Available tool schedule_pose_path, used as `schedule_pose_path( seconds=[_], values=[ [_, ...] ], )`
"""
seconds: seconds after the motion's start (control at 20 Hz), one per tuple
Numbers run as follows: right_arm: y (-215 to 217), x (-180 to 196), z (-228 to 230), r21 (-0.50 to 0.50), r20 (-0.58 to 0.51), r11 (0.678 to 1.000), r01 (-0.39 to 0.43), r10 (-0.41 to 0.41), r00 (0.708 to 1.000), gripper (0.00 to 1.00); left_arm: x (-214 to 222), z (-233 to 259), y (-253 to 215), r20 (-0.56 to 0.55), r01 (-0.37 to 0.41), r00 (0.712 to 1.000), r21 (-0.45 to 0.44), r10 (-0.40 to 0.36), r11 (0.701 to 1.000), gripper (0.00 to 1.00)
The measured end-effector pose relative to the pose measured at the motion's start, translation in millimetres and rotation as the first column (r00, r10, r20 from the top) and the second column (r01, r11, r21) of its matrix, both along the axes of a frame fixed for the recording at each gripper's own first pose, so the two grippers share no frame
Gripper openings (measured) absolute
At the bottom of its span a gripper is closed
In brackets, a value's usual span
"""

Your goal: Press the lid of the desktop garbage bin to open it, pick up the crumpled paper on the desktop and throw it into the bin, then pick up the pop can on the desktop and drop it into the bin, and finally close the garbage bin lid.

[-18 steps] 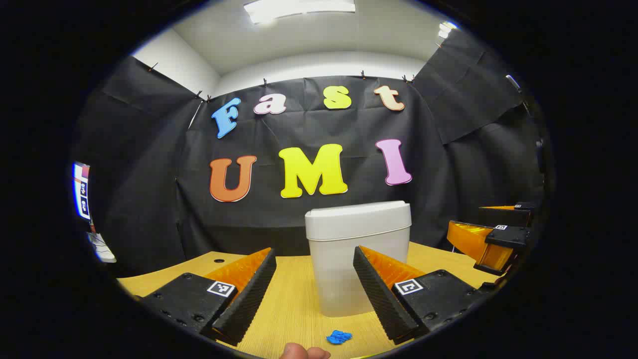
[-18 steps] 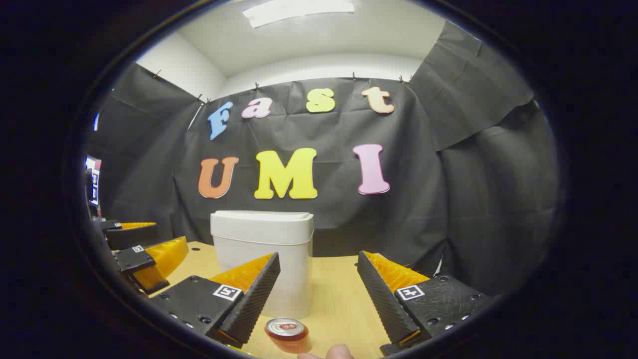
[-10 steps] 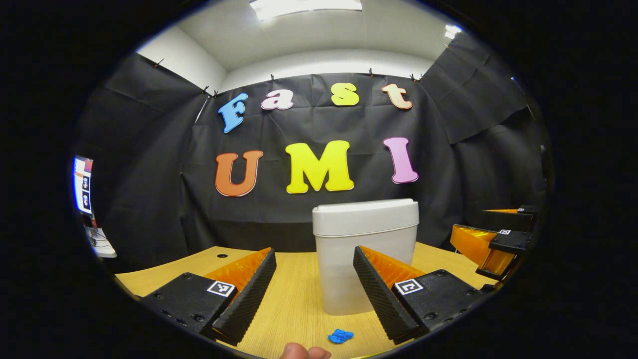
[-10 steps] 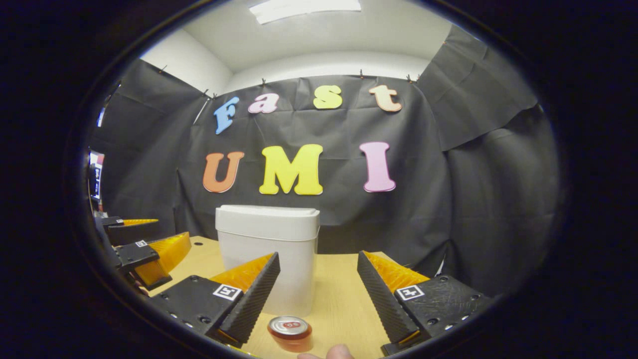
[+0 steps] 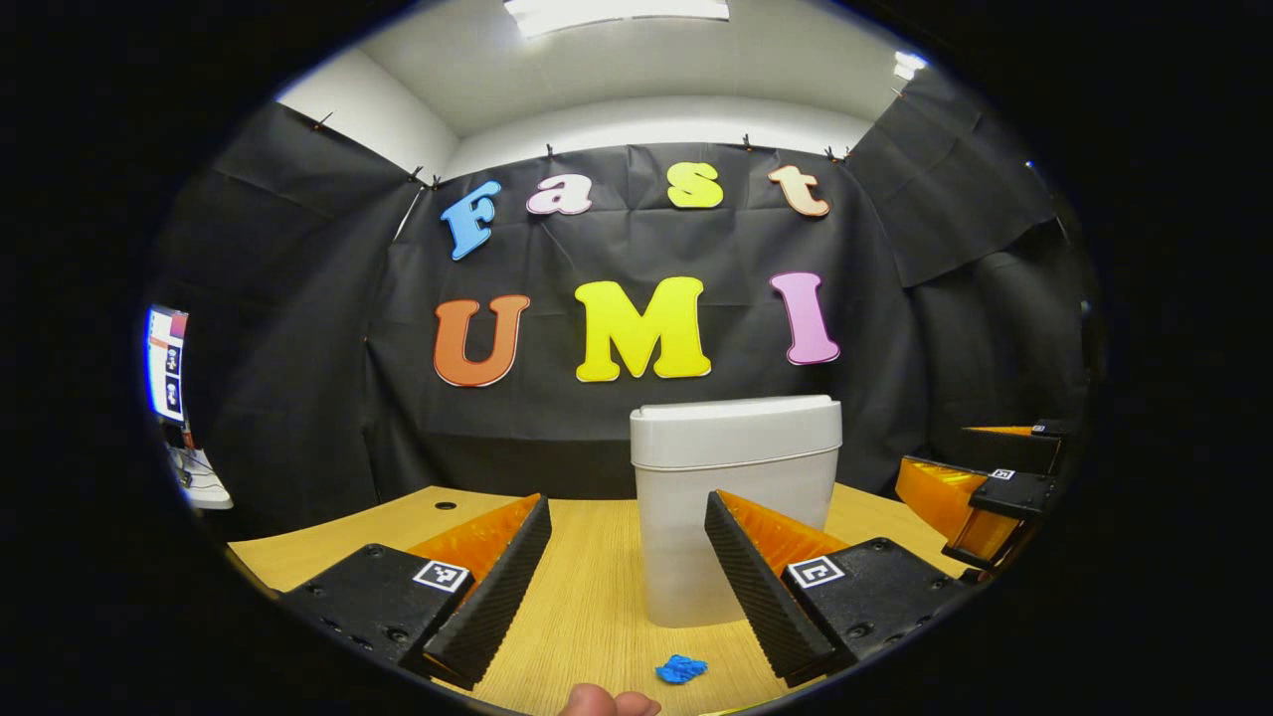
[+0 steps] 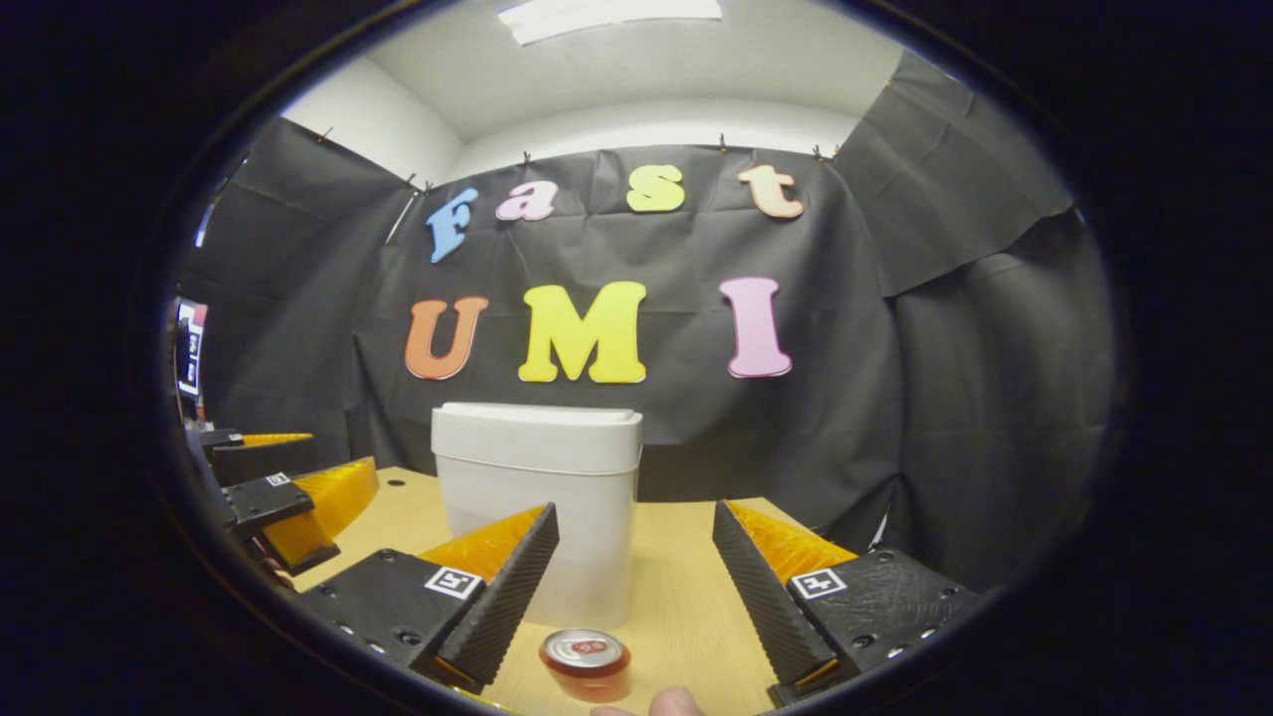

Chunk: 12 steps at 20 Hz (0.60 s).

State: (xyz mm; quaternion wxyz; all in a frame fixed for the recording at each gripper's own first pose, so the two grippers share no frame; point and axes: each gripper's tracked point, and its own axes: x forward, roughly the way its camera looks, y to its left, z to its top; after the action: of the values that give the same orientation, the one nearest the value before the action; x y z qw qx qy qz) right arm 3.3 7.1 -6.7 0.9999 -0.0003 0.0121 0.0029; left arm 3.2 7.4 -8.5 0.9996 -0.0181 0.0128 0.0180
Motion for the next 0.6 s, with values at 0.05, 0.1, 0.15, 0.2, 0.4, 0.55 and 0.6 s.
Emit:
schedule_pose_path(
  seconds=[0.05, 0.1, 0.15, 0.2, 0.4, 0.55, 0.6],
  values=[
    [-0.2, -0.2, -0.5, 0.0, 0.001, 1.0, 0.001, -0.001, 1.0, 0.96, -0.5, 0.2, -0.2, 0.001, 0.0, 1.0, 0.0, 0.0, 1.0, 1.0],
    [-0.1, -1.1, 0.6, 0.002, 0.002, 1.0, 0.002, -0.002, 1.0, 0.96, -0.9, 0.8, -0.1, 0.002, 0.0, 1.0, 0.001, 0.0, 1.0, 1.0],
    [-0.2, -0.5, 0.9, 0.002, 0.004, 1.0, 0.001, -0.001, 1.0, 0.96, -1.0, 1.2, 0.6, 0.002, 0.0, 1.0, 0.002, 0.0, 1.0, 1.0],
    [0.0, -0.5, 1.9, 0.001, 0.004, 1.0, 0.002, -0.002, 1.0, 0.96, 0.7, -0.1, 0.1, 0.001, -0.001, 1.0, 0.003, 0.001, 1.0, 1.0],
    [2.0, 0.5, 5.9, -0.003, 0.004, 1.0, -0.016, 0.016, 1.0, 0.96, 0.7, -1.6, -0.4, -0.002, 0.001, 1.0, 0.003, -0.001, 1.0, 1.0],
    [6.1, 6.7, 17.7, -0.007, -0.01, 0.998, -0.055, 0.055, 0.998, 0.96, 2.0, -1.9, -0.1, -0.001, 0.0, 1.0, 0.0, 0.0, 1.0, 1.0],
    [9.0, 10.2, 25.4, -0.004, -0.013, 0.997, -0.078, 0.078, 0.997, 0.96, 2.6, -2.6, -0.5, -0.003, 0.003, 1.0, 0.0, -0.003, 1.0, 1.0]
  ],
)
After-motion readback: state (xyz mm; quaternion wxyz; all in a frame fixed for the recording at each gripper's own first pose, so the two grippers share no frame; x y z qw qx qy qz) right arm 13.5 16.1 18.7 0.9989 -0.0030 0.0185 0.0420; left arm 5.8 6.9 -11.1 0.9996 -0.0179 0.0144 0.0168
